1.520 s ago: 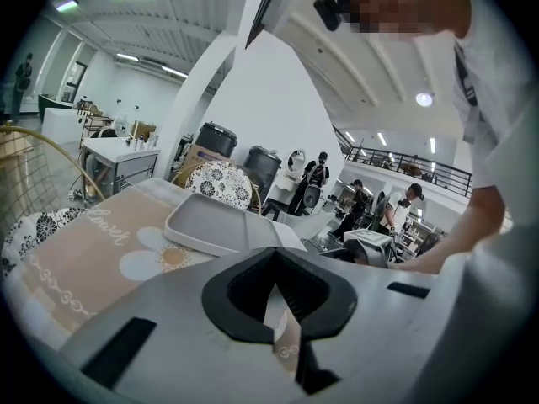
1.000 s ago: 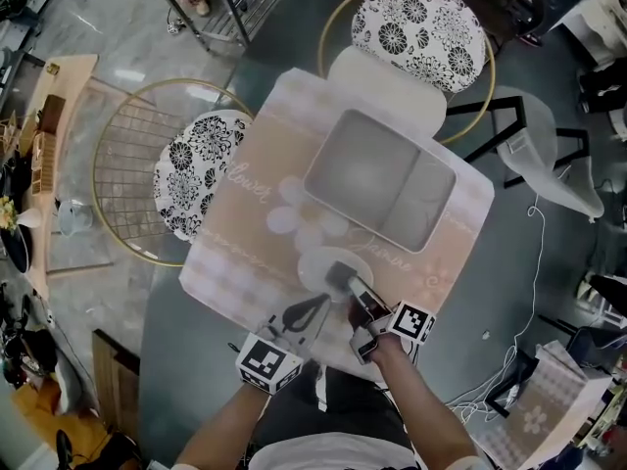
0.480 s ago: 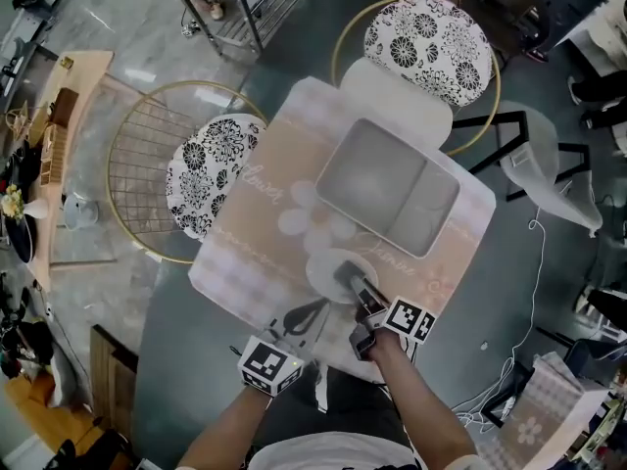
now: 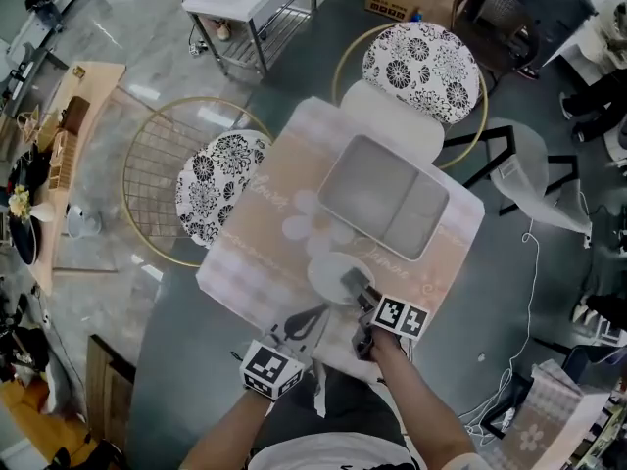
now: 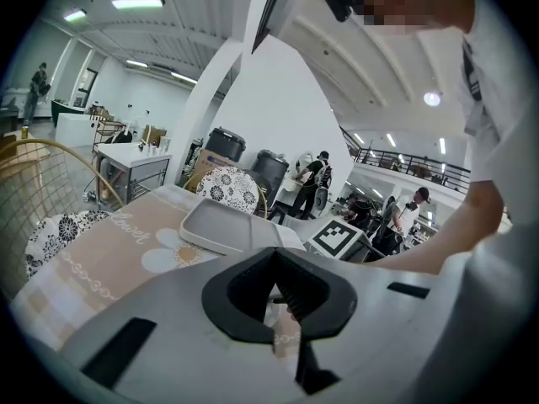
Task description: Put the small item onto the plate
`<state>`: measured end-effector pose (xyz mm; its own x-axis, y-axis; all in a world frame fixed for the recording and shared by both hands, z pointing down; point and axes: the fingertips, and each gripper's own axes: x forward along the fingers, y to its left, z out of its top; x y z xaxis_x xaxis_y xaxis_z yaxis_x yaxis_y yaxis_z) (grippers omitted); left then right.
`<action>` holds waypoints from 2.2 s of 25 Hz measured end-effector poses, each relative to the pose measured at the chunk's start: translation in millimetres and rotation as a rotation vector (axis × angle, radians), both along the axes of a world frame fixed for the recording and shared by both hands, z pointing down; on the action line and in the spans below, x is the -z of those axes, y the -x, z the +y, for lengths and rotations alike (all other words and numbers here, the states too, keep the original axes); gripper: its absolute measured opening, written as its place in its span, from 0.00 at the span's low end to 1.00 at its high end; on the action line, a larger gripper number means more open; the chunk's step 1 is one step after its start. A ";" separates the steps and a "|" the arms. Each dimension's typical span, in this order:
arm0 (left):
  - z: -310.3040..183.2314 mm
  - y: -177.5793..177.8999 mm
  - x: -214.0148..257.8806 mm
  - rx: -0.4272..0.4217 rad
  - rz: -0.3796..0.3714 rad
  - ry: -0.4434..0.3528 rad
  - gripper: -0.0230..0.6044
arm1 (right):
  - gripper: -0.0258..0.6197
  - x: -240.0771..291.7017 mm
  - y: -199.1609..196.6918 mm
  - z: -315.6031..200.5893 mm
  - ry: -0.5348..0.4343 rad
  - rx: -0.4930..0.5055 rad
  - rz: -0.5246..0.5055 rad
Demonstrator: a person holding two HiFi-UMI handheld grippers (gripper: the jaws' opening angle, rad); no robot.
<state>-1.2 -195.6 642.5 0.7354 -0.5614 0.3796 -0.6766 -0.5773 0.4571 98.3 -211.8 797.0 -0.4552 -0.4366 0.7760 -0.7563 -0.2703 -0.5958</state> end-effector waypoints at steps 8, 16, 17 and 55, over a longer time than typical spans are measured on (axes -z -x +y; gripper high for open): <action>25.4 -0.1 21.1 -0.013 -0.007 -0.026 0.04 | 0.28 -4.9 -6.9 12.5 -0.018 0.264 0.209; 44.7 4.9 30.3 0.004 0.003 -0.012 0.04 | 0.24 54.3 4.2 14.9 -0.149 0.196 0.097; 46.6 5.7 32.7 0.009 0.005 -0.006 0.04 | 0.22 65.4 7.3 16.9 -0.171 0.194 0.077; 133.6 -17.1 217.1 -0.041 0.073 -0.190 0.04 | 0.06 368.5 45.3 139.7 -0.908 0.286 0.187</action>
